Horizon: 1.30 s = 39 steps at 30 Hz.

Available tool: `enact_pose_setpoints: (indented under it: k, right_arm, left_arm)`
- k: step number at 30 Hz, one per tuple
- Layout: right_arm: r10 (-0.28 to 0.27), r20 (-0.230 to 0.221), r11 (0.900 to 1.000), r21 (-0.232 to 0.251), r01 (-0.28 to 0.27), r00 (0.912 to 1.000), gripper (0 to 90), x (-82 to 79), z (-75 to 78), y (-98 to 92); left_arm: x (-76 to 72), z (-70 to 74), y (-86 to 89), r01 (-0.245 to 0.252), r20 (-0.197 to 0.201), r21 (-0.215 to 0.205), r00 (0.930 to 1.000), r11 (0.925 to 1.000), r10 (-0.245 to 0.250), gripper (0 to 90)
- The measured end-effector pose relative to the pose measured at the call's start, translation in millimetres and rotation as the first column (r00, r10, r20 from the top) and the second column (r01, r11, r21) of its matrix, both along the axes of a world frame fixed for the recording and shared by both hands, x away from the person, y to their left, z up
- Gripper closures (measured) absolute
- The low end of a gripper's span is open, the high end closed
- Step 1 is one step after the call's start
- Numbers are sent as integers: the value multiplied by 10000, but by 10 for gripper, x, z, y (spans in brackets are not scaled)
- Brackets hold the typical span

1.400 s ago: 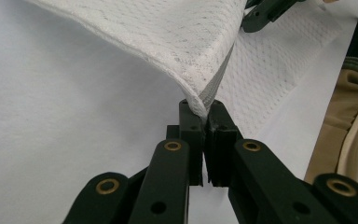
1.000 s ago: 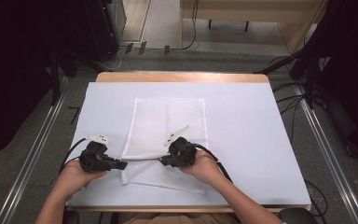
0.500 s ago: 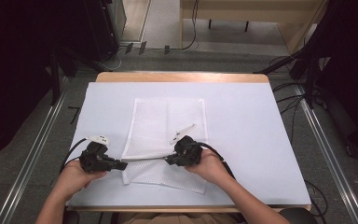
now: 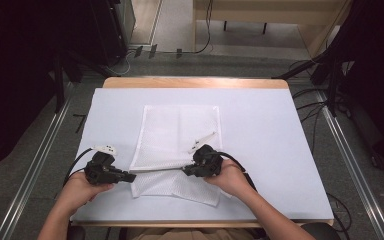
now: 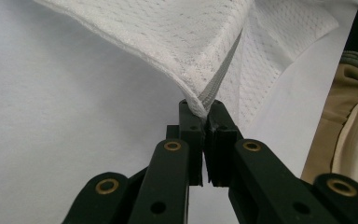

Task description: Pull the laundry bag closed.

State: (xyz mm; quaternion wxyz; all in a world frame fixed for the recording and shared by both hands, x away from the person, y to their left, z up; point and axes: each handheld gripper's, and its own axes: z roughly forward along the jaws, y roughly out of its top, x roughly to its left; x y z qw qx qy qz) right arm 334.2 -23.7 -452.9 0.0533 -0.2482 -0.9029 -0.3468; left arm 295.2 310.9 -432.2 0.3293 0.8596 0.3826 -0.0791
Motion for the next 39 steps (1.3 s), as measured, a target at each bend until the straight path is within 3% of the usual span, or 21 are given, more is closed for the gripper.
enact_pose_setpoints:
  k: [39]
  right_arm:
    - [-249,125,9997,-29,249,9996,875,-79,51,-455]
  left_arm:
    - [12,0,3,46,-152,-48,9999,10000,-47,874]
